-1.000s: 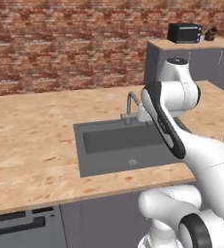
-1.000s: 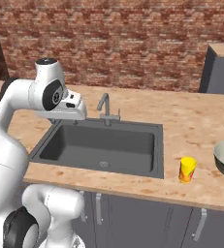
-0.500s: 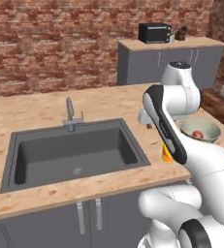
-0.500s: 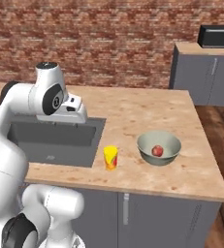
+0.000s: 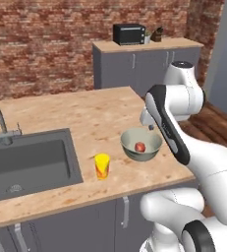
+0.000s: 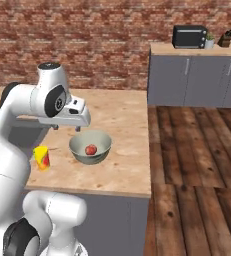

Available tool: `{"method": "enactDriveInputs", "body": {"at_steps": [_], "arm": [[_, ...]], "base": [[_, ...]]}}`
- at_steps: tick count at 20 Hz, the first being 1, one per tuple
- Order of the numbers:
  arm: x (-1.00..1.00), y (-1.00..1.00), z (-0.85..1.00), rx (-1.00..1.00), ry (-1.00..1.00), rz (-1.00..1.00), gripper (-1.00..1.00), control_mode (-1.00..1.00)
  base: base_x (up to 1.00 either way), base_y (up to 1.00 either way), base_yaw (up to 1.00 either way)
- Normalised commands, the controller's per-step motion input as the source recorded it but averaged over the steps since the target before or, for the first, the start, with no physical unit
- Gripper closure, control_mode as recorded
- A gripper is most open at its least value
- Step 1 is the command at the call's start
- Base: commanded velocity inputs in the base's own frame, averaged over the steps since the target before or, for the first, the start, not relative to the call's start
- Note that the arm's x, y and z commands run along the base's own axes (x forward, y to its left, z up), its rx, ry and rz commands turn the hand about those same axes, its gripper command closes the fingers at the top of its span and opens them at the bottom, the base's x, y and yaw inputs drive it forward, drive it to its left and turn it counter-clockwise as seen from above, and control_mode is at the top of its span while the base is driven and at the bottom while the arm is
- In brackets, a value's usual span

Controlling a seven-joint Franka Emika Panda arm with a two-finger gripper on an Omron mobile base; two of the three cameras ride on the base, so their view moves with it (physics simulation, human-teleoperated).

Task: Move the cup from next to the sink to the open cabinet. Then, move the bowl with the peach to the fridge to clear the area for faucet cleaning.

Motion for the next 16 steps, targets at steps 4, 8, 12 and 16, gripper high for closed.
{"method": "enactDriveInputs", "body": {"at_steps": [4, 8, 12, 16], "arm": [[0.0, 0.0, 0.0, 0.0, 0.0, 0.0, -1.0, 1.0], [0.33, 0.0, -0.14, 0.0, 0.0, 0.0, -1.0, -1.0], [0.8, 0.07, -0.44, 0.0, 0.01, 0.0, -1.0, -1.0], [0.6, 0.31, -0.6, 0.0, 0.08, 0.0, -1.0, -1.0]], "base": [[0.3, -0.81, -0.03], [0.27, -0.15, 0.0], [0.0, 0.0, 0.0], [0.0, 0.0, 0.0]]}}
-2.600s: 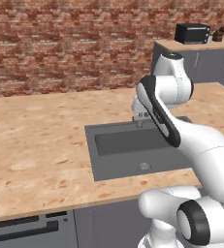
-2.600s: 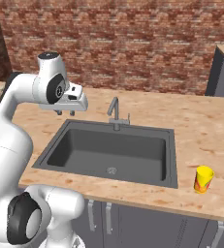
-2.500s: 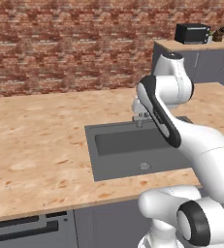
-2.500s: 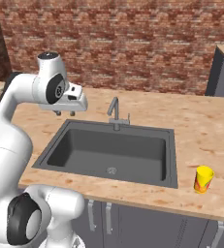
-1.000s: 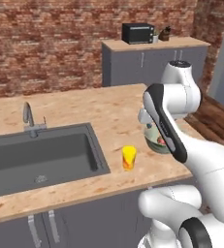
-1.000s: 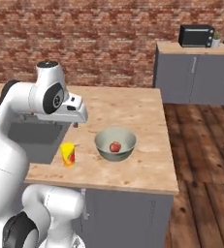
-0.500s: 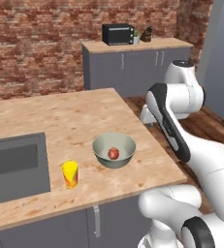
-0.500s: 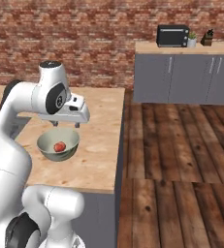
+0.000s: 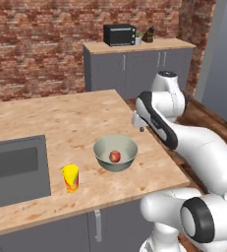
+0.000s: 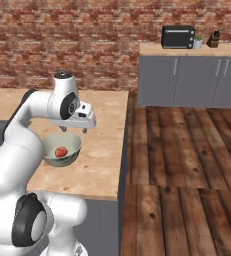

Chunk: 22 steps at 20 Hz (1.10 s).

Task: Move the cup from next to the sink to the open cabinet. Then, move the bowl with the peach to the fridge to clear the area for faucet cleaning.

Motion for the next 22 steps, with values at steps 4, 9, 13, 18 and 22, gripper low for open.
{"method": "enactDriveInputs", "body": {"at_steps": [4, 9, 13, 18, 22], "arm": [[0.54, 0.23, -0.71, 0.01, 0.16, 0.0, -1.0, -1.0], [0.33, 0.04, -0.74, 0.13, 0.17, 0.0, -1.0, -1.0], [0.08, 0.0, -0.52, 0.17, 0.05, 0.0, -1.0, -1.0], [0.02, 0.0, -0.34, 0.13, 0.0, 0.0, -1.0, -1.0], [0.36, 0.0, -0.27, 0.0, 0.0, 0.0, -1.0, -1.0]], "base": [[0.0, 0.0, 0.0], [0.0, 0.0, 0.0], [0.0, 0.0, 0.0], [0.0, 0.0, 0.0], [0.0, 0.0, 0.0]]}}
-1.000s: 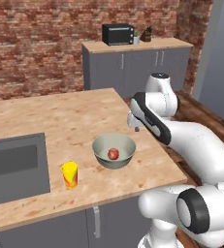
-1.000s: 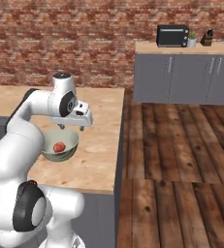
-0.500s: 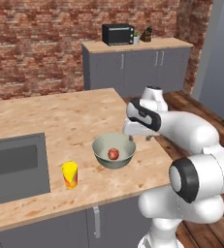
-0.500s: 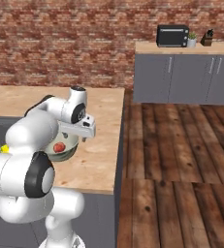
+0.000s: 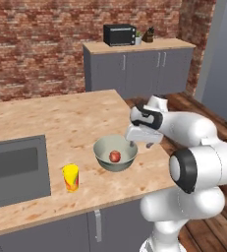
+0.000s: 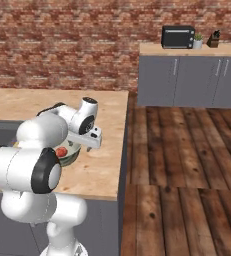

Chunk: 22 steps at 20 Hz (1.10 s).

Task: Move the cup from next to the sink to the open cabinet. Then, move the bowl with the peach to the fridge to clear the area for faucet cleaning.

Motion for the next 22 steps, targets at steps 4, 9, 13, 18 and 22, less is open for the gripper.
{"method": "enactDriveInputs", "body": {"at_steps": [4, 9, 13, 18, 22], "arm": [[0.37, 0.0, -0.28, 0.0, 0.0, 0.0, -1.0, -1.0], [0.25, 0.01, -0.25, 0.0, 0.0, 0.0, -1.0, -1.0], [0.19, 0.15, -0.25, 0.0, 0.0, 0.0, -1.0, -1.0], [0.0, 0.18, -0.27, 0.03, 0.0, 0.0, 1.0, -1.0], [0.0, 0.03, -0.06, 0.03, 0.0, 0.0, 1.0, -1.0]], "base": [[0.0, 0.0, 0.0], [0.0, 0.0, 0.0], [0.0, 0.0, 0.0], [0.0, 0.0, 0.0], [0.0, 0.0, 0.0]]}}
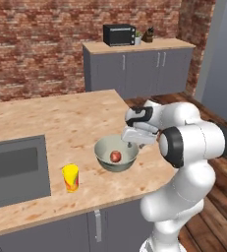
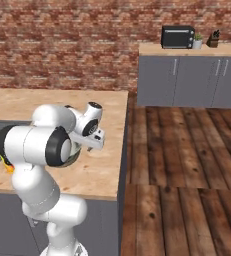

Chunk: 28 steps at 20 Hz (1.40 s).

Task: Move the cup from next to the sink to the open cabinet. Then, move the bowl with the peach to the fridge to clear the area for faucet cleaning.

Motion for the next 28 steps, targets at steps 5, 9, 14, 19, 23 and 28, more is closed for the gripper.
{"method": "enactDriveInputs", "body": {"at_steps": [5, 9, 14, 19, 23, 28], "arm": [[-0.01, 0.0, 0.0, 0.0, -0.01, 0.0, 1.0, -1.0], [-0.12, 0.0, 0.29, 0.0, -0.08, 0.0, 1.0, -1.0], [-0.21, 0.0, 0.93, 0.03, -0.12, -0.05, 1.0, -1.0], [-0.28, 0.0, 1.0, 0.07, -0.13, -0.11, 1.0, -1.0], [-0.36, 0.0, 0.99, 0.07, -0.04, -0.16, 1.0, -1.0], [-0.23, -0.03, 0.29, 0.03, 0.0, -0.04, 1.0, 1.0]], "base": [[0.0, 0.0, 0.0], [0.0, 0.0, 0.0], [0.0, 0.0, 0.0], [0.0, 0.0, 0.0], [0.0, 0.0, 0.0], [-0.5, 0.0, 0.2]]}}
